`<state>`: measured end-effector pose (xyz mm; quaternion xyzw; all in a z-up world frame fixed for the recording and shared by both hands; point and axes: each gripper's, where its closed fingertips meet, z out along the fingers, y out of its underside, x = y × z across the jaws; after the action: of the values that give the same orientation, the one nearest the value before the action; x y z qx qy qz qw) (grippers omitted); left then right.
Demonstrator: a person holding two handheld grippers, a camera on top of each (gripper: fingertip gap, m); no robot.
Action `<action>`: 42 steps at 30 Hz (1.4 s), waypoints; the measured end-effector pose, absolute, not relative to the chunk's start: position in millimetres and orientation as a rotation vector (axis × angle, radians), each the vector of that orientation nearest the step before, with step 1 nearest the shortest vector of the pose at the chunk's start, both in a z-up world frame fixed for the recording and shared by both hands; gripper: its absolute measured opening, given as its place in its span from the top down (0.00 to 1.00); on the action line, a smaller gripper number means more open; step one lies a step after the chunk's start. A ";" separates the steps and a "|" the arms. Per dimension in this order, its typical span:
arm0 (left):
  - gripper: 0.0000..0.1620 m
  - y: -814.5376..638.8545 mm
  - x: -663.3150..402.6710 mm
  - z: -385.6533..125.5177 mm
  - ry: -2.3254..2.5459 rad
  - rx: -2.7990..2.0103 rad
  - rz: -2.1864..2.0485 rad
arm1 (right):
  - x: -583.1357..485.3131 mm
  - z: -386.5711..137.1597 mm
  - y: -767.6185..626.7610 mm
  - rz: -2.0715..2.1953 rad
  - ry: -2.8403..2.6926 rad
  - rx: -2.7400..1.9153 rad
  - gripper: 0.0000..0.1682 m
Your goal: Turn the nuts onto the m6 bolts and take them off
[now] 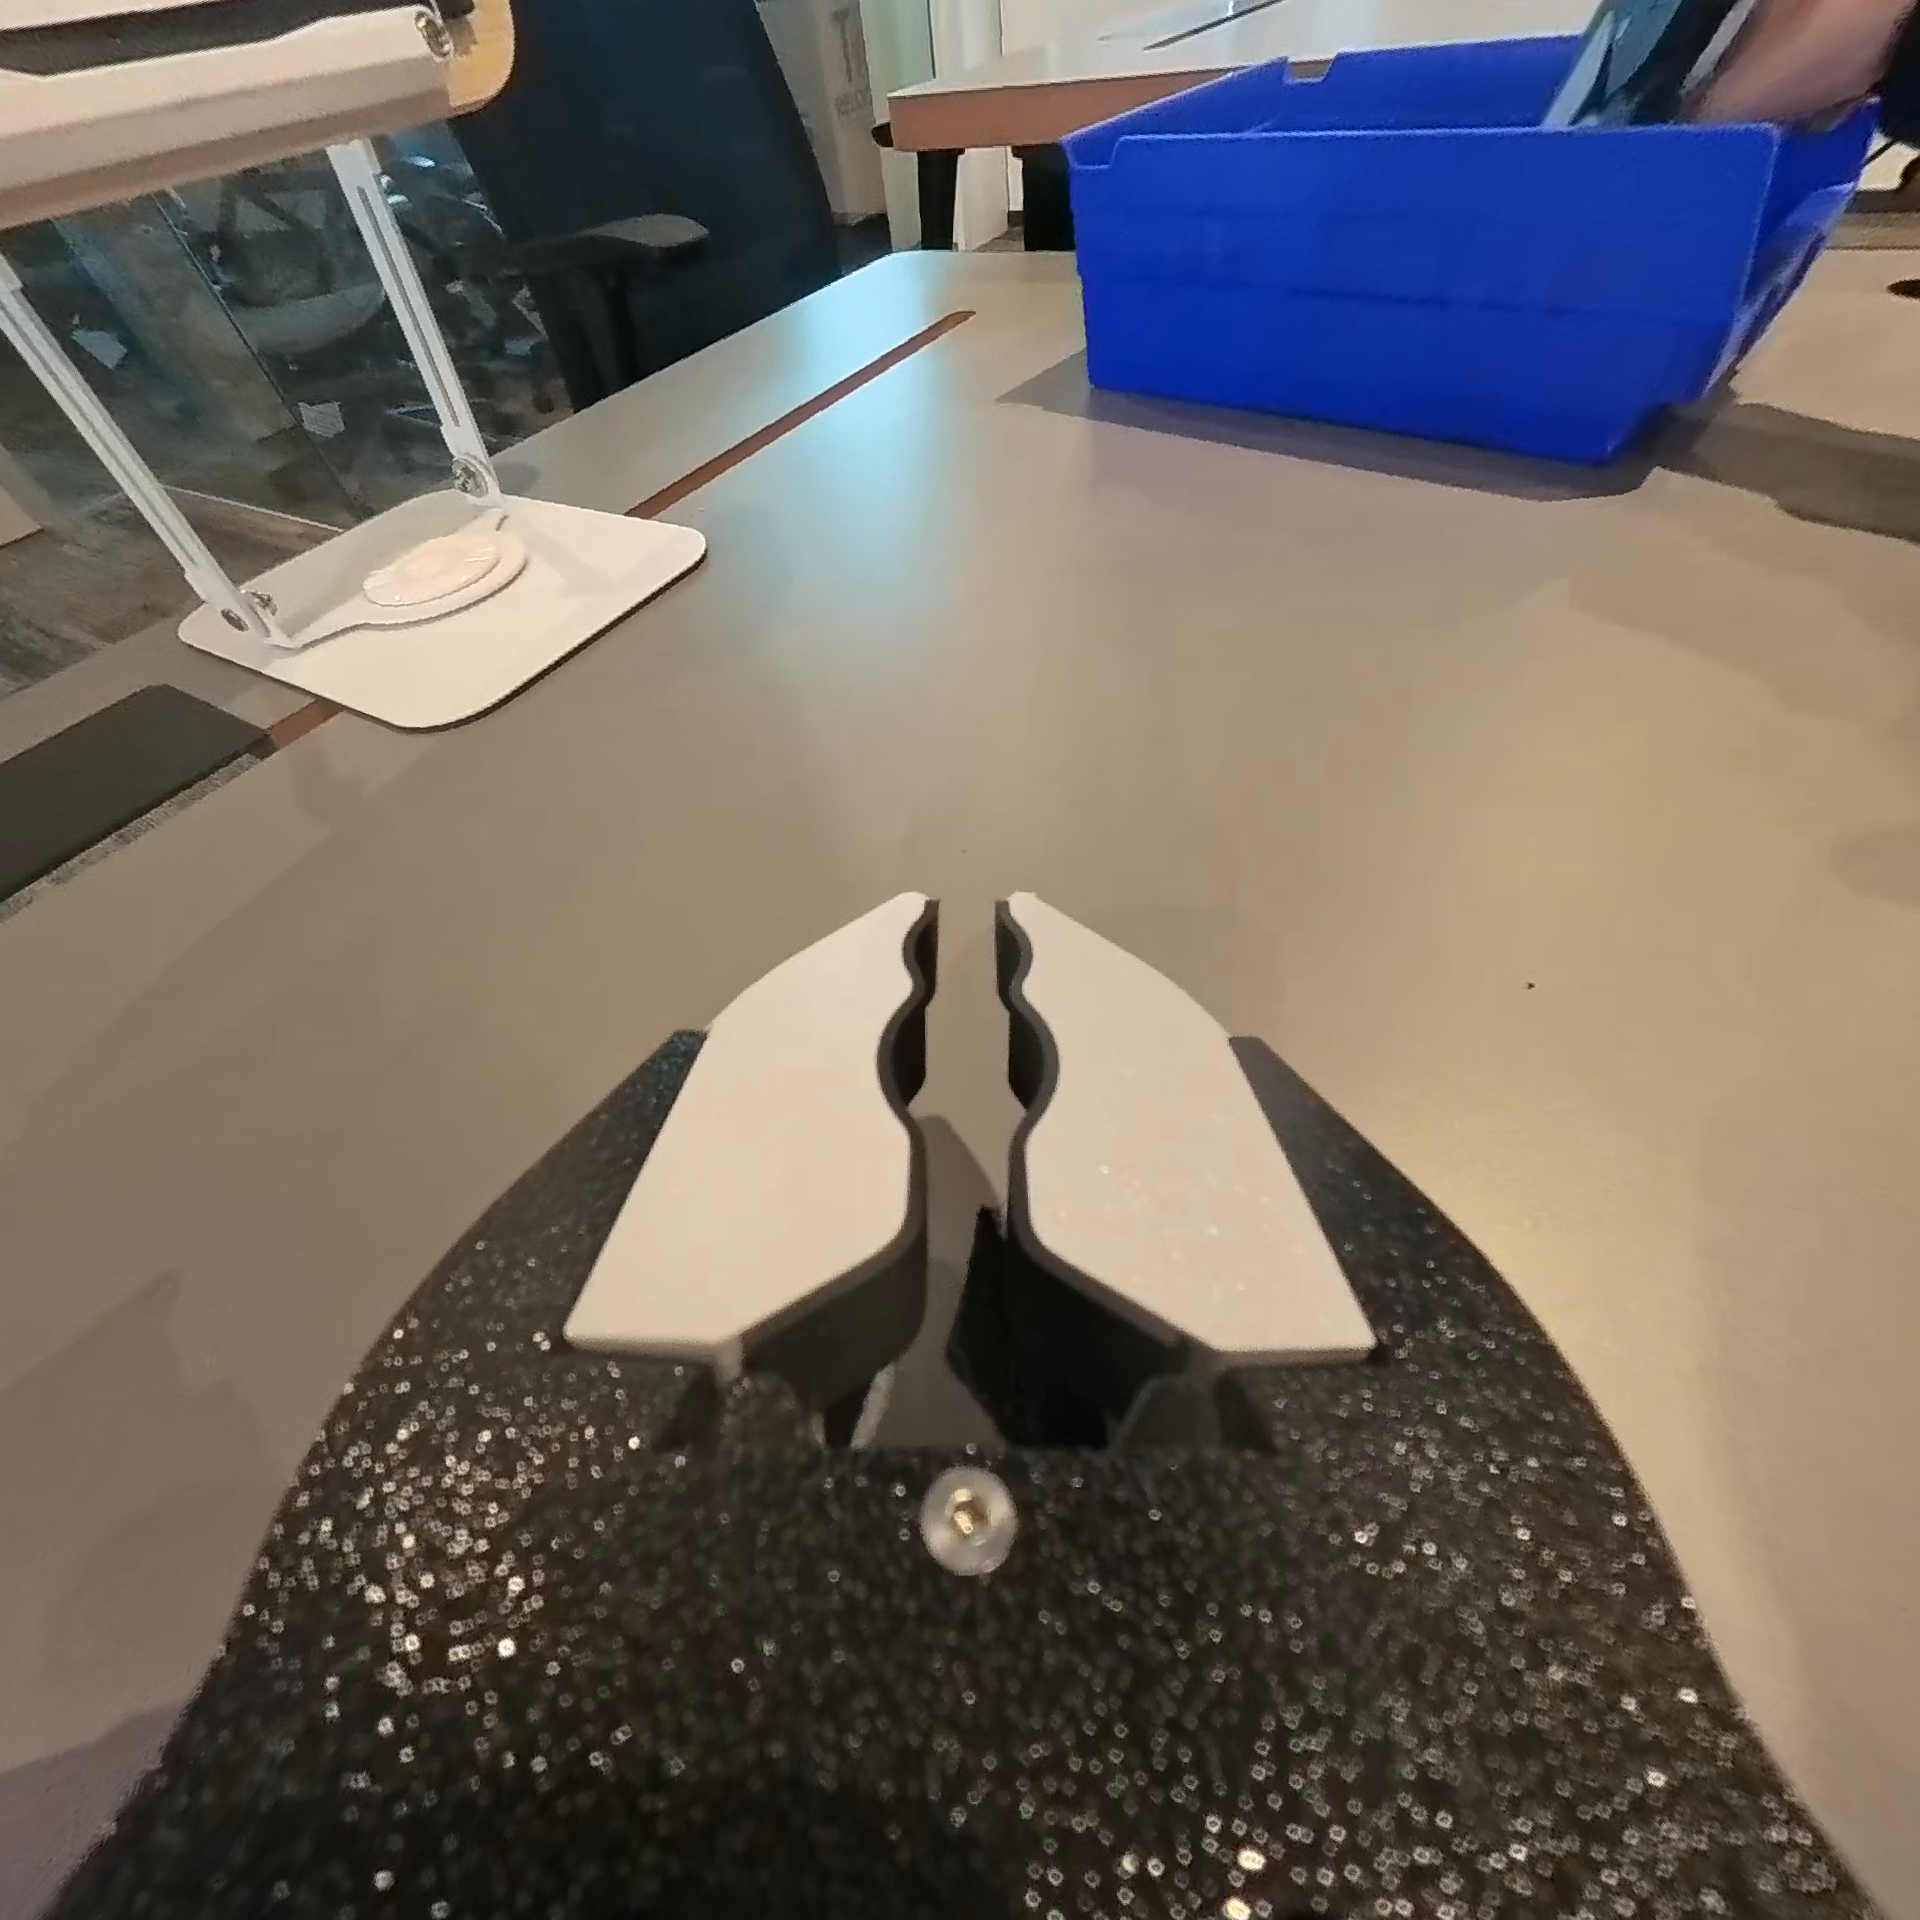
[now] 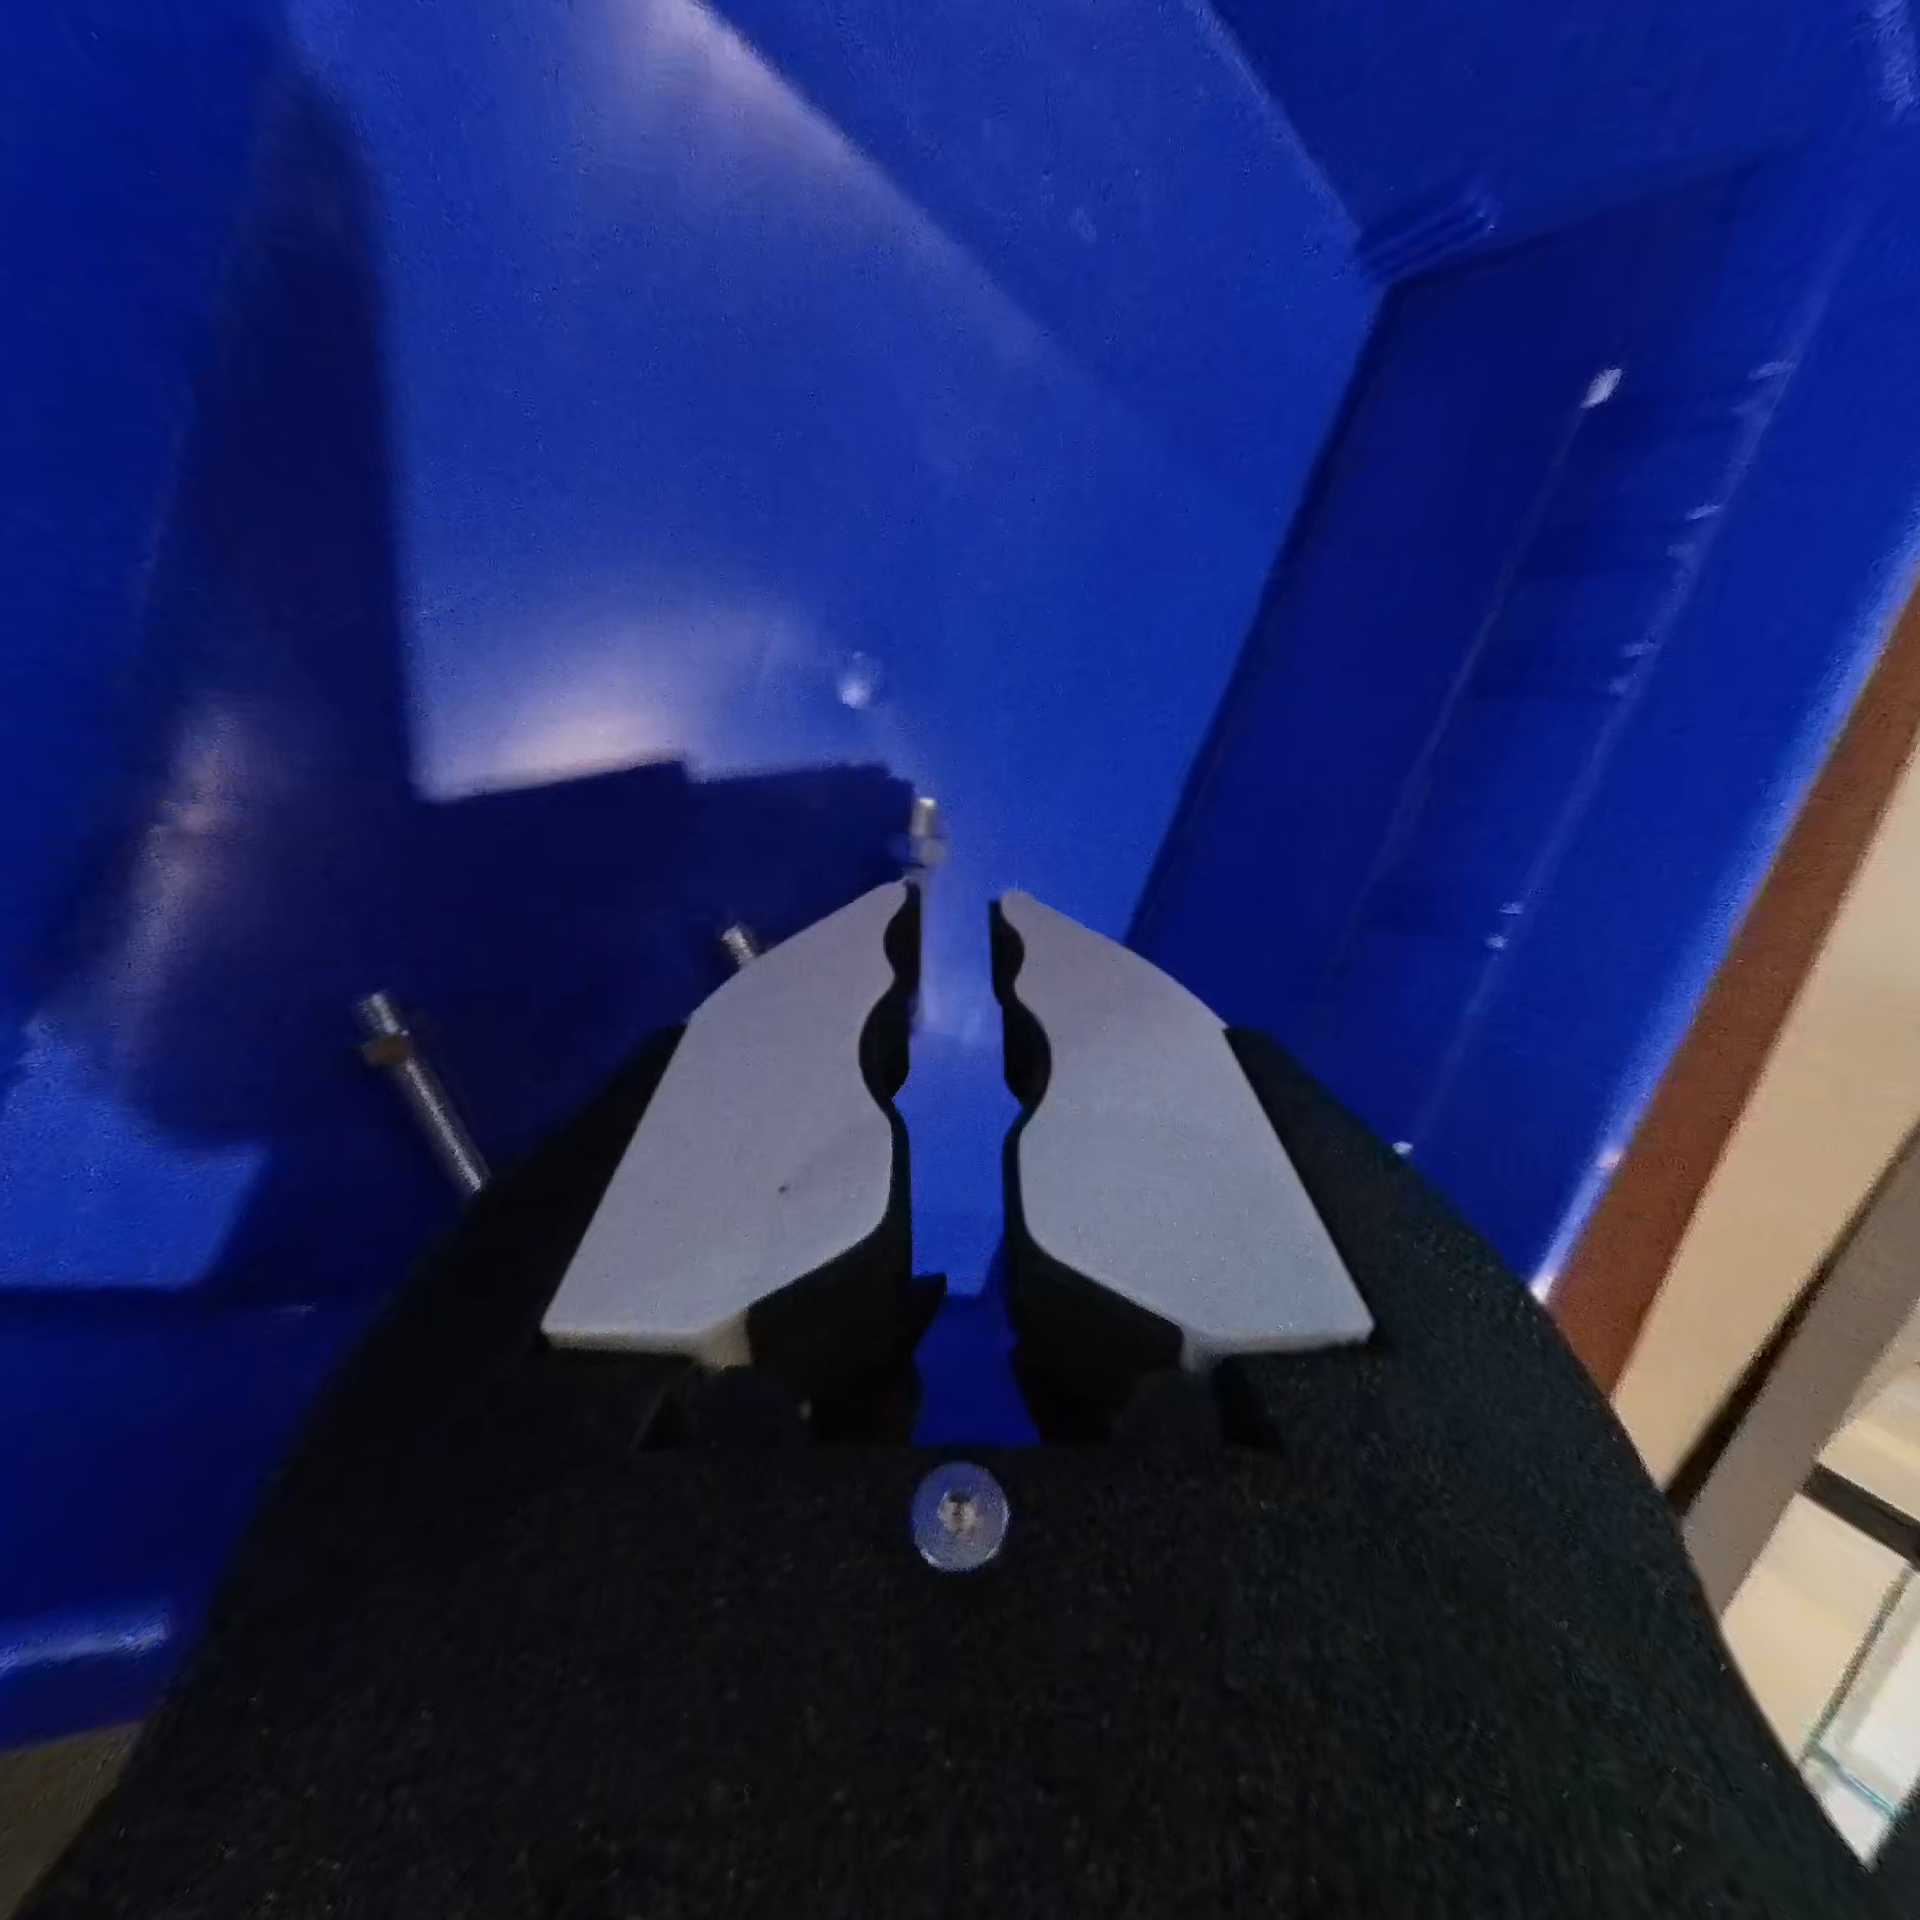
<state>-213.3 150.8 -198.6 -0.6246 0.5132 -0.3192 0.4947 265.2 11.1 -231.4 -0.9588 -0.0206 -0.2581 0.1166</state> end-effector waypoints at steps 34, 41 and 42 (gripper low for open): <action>0.98 149.7 -211.7 -188.0 1.221 -1.426 -0.653 | -132.8 -154.8 94.8 0.213 -0.435 -1.473 1.00; 1.00 153.7 -214.7 -184.0 1.180 -1.382 -0.579 | -138.5 -157.6 92.2 0.055 -0.533 -1.446 1.00; 1.00 154.5 -214.3 -187.0 1.186 -1.396 -0.578 | -139.2 -158.2 92.1 0.040 -0.543 -1.440 1.00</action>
<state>-214.3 154.5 -187.0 -0.5955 0.5058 -0.2465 0.5734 -139.2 92.1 -158.2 -0.6510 -0.2455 0.0181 0.7181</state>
